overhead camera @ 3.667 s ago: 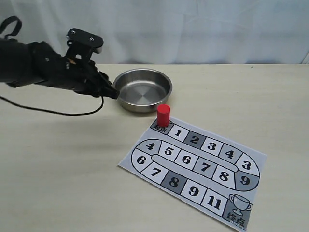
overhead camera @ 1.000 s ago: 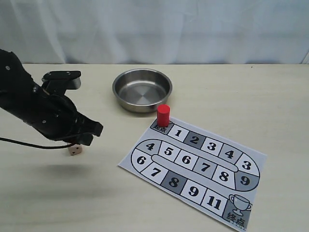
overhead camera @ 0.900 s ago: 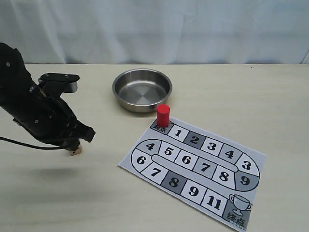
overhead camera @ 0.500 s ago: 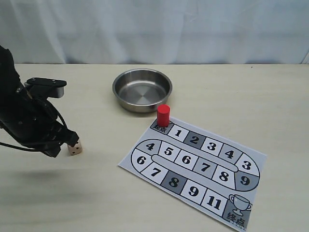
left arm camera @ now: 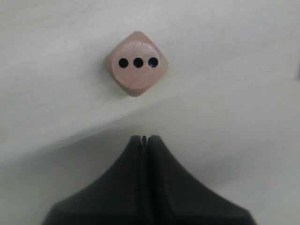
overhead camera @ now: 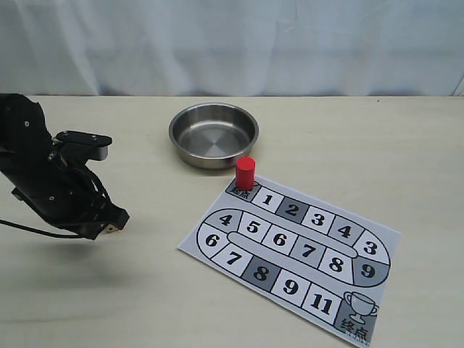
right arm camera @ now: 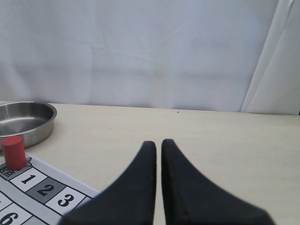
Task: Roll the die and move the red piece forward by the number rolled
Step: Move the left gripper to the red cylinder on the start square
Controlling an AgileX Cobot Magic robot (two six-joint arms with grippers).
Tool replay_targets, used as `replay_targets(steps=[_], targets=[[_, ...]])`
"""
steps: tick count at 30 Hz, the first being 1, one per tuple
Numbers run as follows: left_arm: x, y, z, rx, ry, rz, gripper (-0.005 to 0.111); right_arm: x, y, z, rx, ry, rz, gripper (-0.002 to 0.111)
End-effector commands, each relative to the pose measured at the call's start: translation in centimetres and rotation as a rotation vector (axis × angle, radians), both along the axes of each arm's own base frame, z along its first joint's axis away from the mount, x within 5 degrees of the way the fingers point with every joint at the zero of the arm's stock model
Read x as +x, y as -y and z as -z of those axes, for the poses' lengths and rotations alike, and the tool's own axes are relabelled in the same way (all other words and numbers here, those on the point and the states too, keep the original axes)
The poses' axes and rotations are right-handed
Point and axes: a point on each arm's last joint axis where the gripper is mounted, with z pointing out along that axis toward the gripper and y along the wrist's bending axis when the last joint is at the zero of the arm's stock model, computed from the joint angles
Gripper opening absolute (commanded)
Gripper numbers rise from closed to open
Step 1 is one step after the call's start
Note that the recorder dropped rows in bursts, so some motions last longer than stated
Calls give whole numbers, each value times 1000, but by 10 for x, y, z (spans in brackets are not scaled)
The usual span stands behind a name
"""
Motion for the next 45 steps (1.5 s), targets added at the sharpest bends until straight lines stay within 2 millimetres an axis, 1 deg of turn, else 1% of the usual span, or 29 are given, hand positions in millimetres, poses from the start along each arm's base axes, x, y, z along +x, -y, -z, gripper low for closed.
replay_targets(steps=[1,14,19,21,23,26,29,32,35,39,41,43,45], targets=[[1,-1,1,1,12,1,0,0,0,0,-2,8,3,4],[1,-2,1,6,22,9,0,0,0,0,-2,8,3,4],[7,2,-10,4,14,21,0,0,0,0,-2,8,3,4],[9,7,-18,-6,28,26,0,0,0,0,-2,8,3,4],[6,15,-26,4,52,72,0,0,0,0,-2,8,3,4],[3,34,-37,-8,100,134,0,0,0,0,-2,8,3,4],[-2,54,-41,-25,130,190,2,0,0,0,-2,8,3,4],[-8,74,-43,-77,171,211,9,0,0,0,-2,8,3,4],[-13,92,-45,-102,235,265,21,0,0,0,-2,8,3,4],[-13,111,-49,-154,347,289,38,0,0,0,-2,8,3,4],[-12,118,-49,-207,374,245,45,0,0,0,-2,8,3,4],[-10,124,-49,-275,383,170,56,0,0,0,-2,8,3,4],[-8,126,-47,-298,393,135,66,0,0,0,-2,8,3,4]])
